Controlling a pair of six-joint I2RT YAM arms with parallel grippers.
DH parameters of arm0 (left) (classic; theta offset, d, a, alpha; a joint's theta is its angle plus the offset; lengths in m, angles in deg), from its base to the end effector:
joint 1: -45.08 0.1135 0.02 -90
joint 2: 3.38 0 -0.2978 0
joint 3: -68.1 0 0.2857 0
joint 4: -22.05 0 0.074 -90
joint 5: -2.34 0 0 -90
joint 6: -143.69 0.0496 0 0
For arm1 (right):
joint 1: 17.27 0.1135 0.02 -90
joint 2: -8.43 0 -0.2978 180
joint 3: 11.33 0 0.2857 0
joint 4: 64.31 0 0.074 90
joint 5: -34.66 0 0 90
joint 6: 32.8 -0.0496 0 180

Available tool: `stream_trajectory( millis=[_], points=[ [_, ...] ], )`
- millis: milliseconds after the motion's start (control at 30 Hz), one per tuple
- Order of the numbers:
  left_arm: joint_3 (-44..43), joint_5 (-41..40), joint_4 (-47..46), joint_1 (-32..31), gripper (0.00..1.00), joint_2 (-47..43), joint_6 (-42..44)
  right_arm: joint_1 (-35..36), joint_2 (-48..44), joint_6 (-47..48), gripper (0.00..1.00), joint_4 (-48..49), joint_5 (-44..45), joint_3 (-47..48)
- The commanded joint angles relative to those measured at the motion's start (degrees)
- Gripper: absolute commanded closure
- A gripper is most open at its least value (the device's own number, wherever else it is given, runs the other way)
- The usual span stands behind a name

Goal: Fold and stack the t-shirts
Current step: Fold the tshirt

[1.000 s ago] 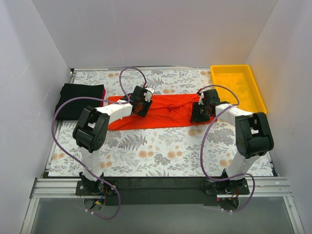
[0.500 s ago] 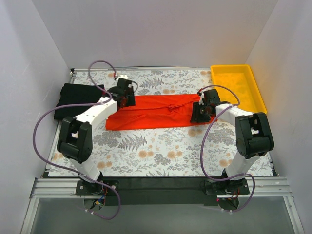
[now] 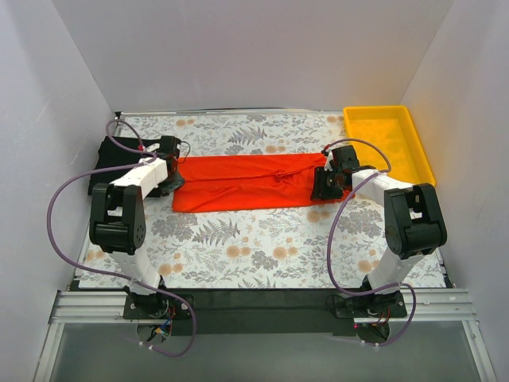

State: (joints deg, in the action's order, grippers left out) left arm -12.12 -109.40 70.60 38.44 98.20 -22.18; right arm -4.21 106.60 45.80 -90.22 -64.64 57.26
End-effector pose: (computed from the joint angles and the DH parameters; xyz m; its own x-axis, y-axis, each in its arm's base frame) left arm 0.3866 -0.0265 0.1884 -0.2093 -0.8825 -0.4212 -0.9093 0.3341 -0.2482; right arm 0.3688 0.0938 0.1659 -0.8486 0.0034 -0.5291 -0.1474 0.9589 0.2425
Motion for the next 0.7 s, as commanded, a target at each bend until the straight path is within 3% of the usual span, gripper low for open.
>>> stream_trajectory(
  millis=[0,200,400,567,667],
  points=[
    [-1.1,0.3,0.1,0.3,0.66,0.5,-2.2,-0.6,-1.5,1.5,0.56,-1.9,1.2,-0.2],
    [-2.2,1.3,-0.3,0.4,0.66,1.0,-2.7,-0.7,-1.4,1.6,0.56,-1.7,1.3,-0.7],
    [0.3,2.0,-3.1,0.4,0.56,-1.2,-3.0,-0.6,-1.2,1.6,0.56,-1.5,1.3,-1.0],
    [-0.4,2.5,-3.8,0.4,0.56,0.1,-3.1,-0.6,-1.1,1.6,0.56,-1.4,1.3,-1.0],
    [-1.0,2.7,-3.7,0.4,0.61,1.6,-3.0,-0.6,-1.1,1.6,0.56,-1.5,1.4,-1.0]
  ],
)
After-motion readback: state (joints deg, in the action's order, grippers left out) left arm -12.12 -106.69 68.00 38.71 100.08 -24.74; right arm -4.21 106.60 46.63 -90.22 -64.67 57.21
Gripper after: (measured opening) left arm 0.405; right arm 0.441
